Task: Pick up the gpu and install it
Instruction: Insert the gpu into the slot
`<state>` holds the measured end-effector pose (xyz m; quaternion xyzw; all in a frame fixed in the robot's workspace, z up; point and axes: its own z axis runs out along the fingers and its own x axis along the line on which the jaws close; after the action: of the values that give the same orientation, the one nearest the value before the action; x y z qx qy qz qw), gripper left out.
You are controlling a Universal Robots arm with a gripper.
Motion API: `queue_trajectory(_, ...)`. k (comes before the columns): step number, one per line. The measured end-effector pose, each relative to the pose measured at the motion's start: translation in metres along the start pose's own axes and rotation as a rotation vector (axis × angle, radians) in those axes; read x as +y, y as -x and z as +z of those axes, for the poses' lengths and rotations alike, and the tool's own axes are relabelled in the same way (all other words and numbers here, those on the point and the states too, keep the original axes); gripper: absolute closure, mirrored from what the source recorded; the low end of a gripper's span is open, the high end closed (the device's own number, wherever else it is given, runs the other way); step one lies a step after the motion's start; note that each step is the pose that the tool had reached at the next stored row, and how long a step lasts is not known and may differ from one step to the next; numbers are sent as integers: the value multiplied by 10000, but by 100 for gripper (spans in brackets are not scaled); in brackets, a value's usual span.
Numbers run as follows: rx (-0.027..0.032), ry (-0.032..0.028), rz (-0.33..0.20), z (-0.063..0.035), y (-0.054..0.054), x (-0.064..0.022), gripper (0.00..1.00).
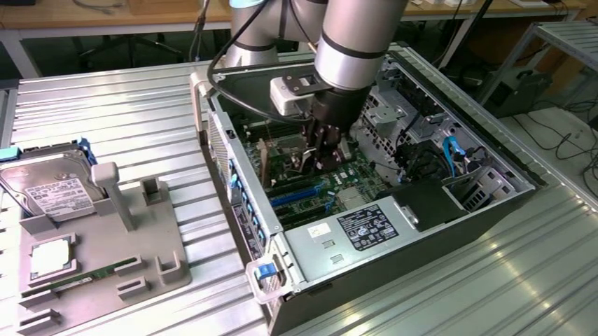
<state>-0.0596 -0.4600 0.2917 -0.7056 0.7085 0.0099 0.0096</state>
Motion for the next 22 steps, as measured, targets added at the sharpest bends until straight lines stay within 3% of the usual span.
queue_trajectory(22,1,1,-5,236,-49,54,72)
